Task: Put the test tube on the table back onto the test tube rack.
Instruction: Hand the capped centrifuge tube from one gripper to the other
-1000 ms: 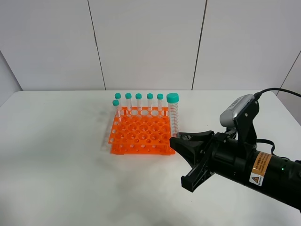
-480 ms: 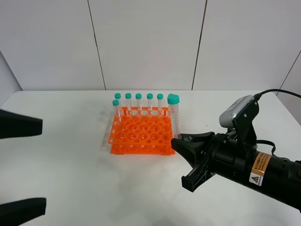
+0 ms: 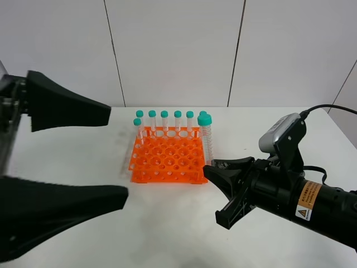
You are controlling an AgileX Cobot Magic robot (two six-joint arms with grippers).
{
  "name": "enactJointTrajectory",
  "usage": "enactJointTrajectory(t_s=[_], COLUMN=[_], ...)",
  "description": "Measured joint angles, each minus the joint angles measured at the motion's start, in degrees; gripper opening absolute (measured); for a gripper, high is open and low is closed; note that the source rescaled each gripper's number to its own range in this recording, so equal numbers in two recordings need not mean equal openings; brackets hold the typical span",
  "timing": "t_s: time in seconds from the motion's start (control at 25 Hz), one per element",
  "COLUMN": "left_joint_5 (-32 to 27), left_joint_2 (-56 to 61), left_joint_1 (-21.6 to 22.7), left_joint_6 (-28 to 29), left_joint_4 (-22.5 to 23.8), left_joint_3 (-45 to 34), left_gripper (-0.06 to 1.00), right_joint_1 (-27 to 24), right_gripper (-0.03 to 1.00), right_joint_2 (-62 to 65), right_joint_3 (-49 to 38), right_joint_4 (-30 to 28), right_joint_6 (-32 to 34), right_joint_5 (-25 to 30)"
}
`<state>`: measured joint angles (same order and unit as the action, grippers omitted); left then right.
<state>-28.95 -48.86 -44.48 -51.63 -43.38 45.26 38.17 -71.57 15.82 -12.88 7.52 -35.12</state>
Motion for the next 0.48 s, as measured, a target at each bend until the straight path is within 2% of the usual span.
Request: enactJointTrajectory(t_s=[0.28, 0.48], left_joint_5=[7.51, 11.81], left_joint_2=[-9.81, -15.71], left_joint_1=[0.00, 0.00], left_joint_6=[-14.78, -22.28], left_joint_4=[-12.81, -18.87], left_joint_3=[0.00, 1.43], left_gripper=[1.00, 1.00], right_joint_1=[0.00, 0.00], right_gripper=[0.00, 0.00], right_joint_2=[0.00, 0.00], right_joint_3=[0.00, 0.00], right_joint_4=[0.00, 0.00], right_joint_6=[0.00, 0.00], right_joint_5=[0.00, 0.00])
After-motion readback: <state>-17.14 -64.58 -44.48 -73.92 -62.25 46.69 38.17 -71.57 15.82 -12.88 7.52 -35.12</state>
